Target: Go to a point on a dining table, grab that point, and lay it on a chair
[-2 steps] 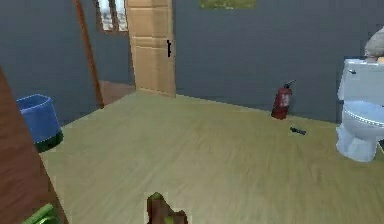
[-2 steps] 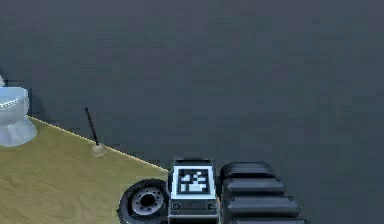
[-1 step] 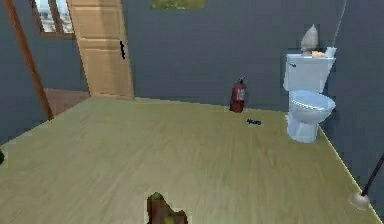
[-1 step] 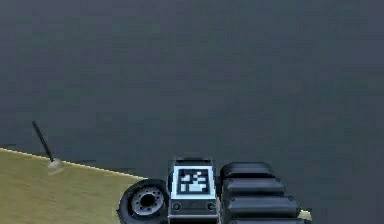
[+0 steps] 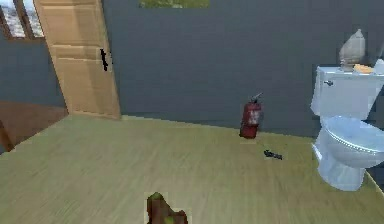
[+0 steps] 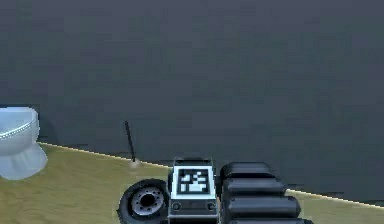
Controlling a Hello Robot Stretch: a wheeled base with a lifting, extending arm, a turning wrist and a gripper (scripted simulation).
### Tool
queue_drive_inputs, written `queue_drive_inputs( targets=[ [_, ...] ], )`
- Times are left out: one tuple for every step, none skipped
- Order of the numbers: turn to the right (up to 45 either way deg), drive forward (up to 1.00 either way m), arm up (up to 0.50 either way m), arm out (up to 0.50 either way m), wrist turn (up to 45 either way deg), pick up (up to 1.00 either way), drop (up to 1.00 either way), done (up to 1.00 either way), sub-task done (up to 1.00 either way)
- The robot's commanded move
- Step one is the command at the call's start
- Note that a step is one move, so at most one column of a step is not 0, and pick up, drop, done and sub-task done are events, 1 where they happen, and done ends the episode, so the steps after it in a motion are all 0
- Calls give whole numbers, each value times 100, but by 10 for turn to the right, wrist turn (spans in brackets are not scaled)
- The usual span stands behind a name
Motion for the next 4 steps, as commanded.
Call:
queue_drive_inputs(
  targets=[
    [-300,0,0,0,0,0,0,0,0],
    [0,100,0,0,0,0,0,0,0],
    [-30,0,0,0,0,0,0,0,0],
    [0,100,0,0,0,0,0,0,0]
  ],
)
